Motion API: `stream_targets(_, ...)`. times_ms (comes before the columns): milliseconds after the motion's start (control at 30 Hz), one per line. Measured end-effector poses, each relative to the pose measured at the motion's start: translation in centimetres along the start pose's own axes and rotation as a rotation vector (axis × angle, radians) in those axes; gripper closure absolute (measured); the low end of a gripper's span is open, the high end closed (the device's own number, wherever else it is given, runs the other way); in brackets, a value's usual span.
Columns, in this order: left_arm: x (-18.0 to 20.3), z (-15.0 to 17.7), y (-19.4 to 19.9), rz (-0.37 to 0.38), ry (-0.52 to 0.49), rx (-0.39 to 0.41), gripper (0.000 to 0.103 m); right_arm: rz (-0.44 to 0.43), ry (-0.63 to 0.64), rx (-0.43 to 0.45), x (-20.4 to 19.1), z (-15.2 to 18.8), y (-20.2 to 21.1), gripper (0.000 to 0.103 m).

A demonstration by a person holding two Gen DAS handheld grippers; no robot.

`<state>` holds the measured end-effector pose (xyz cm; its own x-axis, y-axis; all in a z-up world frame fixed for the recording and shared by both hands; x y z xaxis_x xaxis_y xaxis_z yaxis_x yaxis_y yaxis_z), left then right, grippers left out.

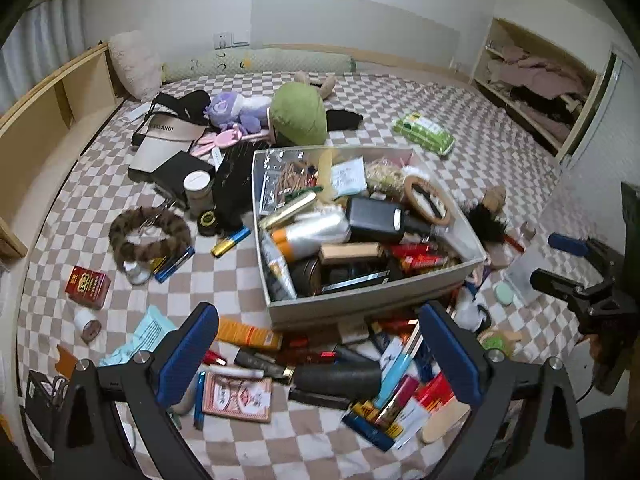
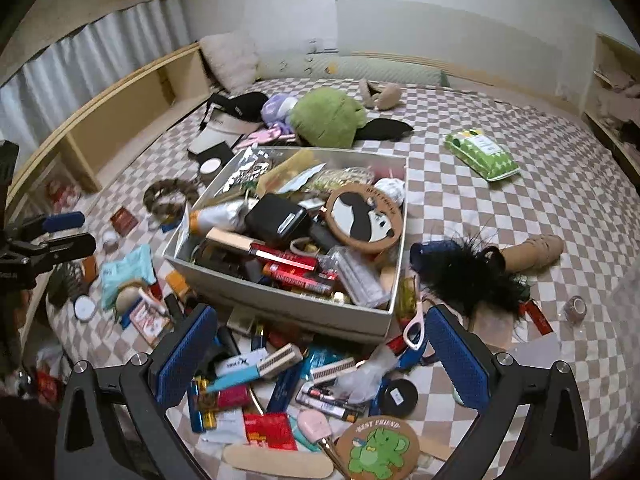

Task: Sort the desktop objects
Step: 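Withdraw both tools from the box and move toward the loose items beside it, then move the right tool toward the pink-and-gold tube while the left tool approaches the blue tube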

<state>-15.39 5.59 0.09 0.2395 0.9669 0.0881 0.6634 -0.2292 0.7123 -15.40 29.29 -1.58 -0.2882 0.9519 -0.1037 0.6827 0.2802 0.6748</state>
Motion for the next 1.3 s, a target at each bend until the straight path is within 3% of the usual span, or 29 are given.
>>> stream_targets(300,-2.2,4.1,-1.6,-0.032,-0.016,-0.081,0.002,-0.085,0.078,-0.121,-3.4,4.8,-1.9,0.000)
stream_targets(633,-4.5,7.8,-5.6,-0.082,-0.054,-0.180,0.002,-0.109,0.148,-0.219,-5.5,7.6,-3.9,0.000)
stream_targets(833,-5.5,9.8,-7.8,-0.098,-0.081,-0.229,0.002,-0.132,0.155,-0.252,-6.0,9.0,-5.1,0.000)
stream_targets(1033,-6.6,11.1,-9.3,-0.130,-0.083,-0.268,0.002,-0.225,0.179,-0.226,-7.6,10.7,-6.3,0.000)
stream_targets(1300,-7.3,11.3,-9.7,-0.112,-0.054,-0.255,0.002,-0.296,0.296,-0.249,-11.6,13.8,-7.9,0.000)
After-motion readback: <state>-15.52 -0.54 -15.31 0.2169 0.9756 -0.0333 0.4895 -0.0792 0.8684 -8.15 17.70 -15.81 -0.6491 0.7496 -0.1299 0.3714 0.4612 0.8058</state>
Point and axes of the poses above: each gripper's, at about its wrist camera, not at the fingertips, and y roughly against the way its jaws point, x to its right, z to its underside, the point moved 6 cm from there along -y, roughly the way its jaws point, and after that the axes turned 9 degrees about x, right-handed, at the moved point
